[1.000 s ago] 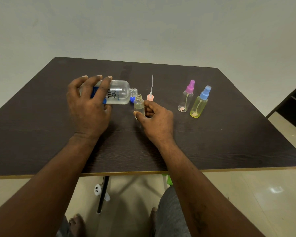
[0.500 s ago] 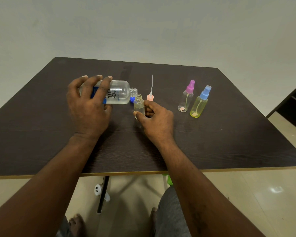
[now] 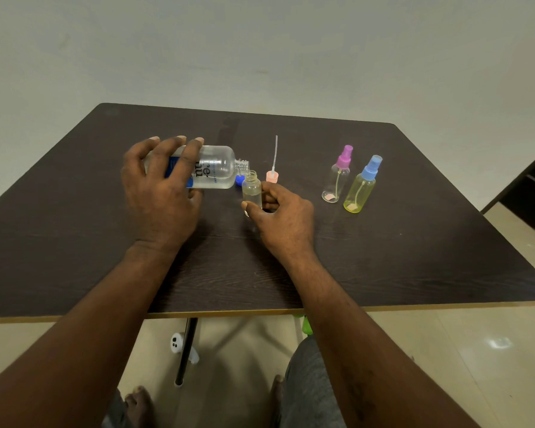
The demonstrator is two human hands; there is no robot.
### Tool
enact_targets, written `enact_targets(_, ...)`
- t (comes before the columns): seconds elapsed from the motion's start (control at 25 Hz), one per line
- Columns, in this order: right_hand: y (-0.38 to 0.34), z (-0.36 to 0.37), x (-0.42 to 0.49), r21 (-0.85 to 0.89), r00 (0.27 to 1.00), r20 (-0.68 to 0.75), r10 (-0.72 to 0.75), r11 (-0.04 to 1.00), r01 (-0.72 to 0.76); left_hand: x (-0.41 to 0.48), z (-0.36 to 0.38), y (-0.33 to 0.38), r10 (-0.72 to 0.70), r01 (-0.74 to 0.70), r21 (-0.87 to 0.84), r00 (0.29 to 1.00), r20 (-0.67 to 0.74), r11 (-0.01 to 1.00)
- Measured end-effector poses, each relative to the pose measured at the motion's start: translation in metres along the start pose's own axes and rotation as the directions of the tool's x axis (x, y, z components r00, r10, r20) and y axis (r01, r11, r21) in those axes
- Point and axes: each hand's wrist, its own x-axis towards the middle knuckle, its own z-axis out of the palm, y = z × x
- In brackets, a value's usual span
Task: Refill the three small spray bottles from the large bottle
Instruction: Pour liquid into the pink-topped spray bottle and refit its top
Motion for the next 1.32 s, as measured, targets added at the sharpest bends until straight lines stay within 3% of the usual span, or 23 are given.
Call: enact_targets(1.32,-0.0017,0.0002,-0.0005,0.022,1.000,0.004,0.018,1.000,-0.018,-0.0005,0.0031,-0.0018,0.004,-0.004,0.005,1.000,-0.025,1.000)
